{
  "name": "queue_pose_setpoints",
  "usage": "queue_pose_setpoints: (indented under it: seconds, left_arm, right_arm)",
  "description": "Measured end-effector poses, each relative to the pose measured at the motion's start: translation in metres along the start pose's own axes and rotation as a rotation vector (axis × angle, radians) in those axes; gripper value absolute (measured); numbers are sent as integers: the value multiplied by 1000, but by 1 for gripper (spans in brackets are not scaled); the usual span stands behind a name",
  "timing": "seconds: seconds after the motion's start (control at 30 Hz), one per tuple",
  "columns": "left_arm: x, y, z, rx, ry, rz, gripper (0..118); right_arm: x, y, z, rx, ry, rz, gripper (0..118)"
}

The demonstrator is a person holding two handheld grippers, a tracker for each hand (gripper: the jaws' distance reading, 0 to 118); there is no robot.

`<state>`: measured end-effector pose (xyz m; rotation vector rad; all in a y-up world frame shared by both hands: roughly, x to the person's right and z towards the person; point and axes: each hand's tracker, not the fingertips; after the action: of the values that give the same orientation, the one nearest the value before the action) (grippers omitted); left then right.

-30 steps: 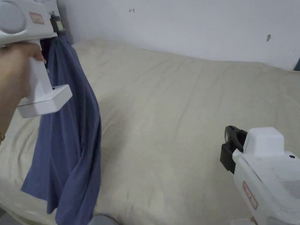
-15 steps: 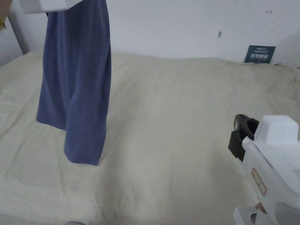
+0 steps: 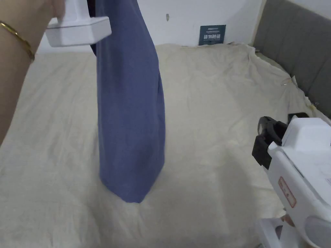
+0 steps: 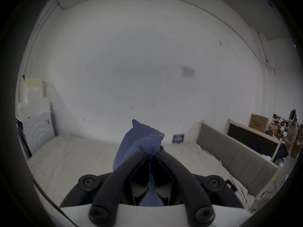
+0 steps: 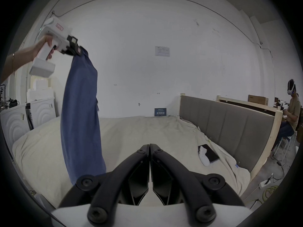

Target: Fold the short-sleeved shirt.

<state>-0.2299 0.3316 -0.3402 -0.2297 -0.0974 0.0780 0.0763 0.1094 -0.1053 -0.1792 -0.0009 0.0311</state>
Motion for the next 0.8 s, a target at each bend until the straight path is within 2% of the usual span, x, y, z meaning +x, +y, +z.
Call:
queue_pose_setpoints:
  seconds: [0.07,0.13,0.37,0.5,0.67,0.73,0.8]
  left_arm:
    - [7,-31,-21,-50,-19,-7,0]
    - [26,-65,-31,-119,-42,-13,0]
    - [57,-216,-75,-437,-89,-74,0]
    - [68,-296,-77,-609,-86,-82,0]
    - [75,-360,-70,-775,-89,-74,0]
    - [77,-380,-69,-803,-52,-76,7]
    - [77,-391,-71,-834,-12,-96,23]
  right_arm:
    - [0,0,0,-19,-14,-7,0]
    - [17,-12,3,-45,-25,-19,0]
    - [14,-27,-15,-107,-22,-17,0]
    - [12,-37,-27,-134,-8,-8,0]
    - [13,-47,-36,-170,0,-12,0]
    - [13,-50,-36,-182,2,-14,0]
    - [9,-51,-37,-186,1,-13,0]
